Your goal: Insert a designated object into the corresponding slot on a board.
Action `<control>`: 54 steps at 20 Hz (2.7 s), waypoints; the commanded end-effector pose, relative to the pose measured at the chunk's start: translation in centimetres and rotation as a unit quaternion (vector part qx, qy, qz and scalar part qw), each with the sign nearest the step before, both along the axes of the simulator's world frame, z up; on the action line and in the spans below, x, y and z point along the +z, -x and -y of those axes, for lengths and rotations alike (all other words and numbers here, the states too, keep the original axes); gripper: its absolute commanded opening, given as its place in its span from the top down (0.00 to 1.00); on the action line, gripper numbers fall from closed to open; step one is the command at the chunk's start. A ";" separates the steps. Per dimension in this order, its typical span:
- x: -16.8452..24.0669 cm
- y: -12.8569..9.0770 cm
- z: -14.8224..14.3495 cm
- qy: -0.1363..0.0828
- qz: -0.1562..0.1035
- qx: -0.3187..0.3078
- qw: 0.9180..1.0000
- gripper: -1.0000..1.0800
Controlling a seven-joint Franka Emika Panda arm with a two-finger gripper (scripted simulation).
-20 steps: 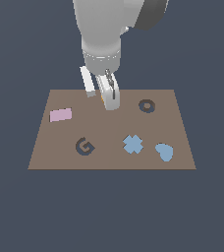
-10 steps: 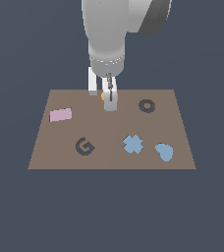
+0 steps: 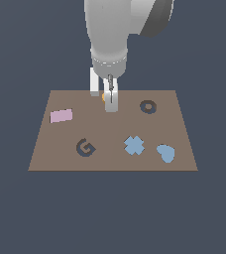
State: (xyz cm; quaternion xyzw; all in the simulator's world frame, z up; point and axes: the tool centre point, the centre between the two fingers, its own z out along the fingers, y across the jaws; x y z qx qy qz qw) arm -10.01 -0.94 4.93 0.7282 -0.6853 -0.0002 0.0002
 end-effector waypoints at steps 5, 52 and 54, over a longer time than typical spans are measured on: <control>-0.1 0.0 0.0 0.000 0.000 0.002 1.000 0.04; -1.3 -7.6 0.8 0.000 0.001 -0.155 0.988 1.00; -1.2 -9.0 1.2 0.000 0.001 -0.185 0.983 1.00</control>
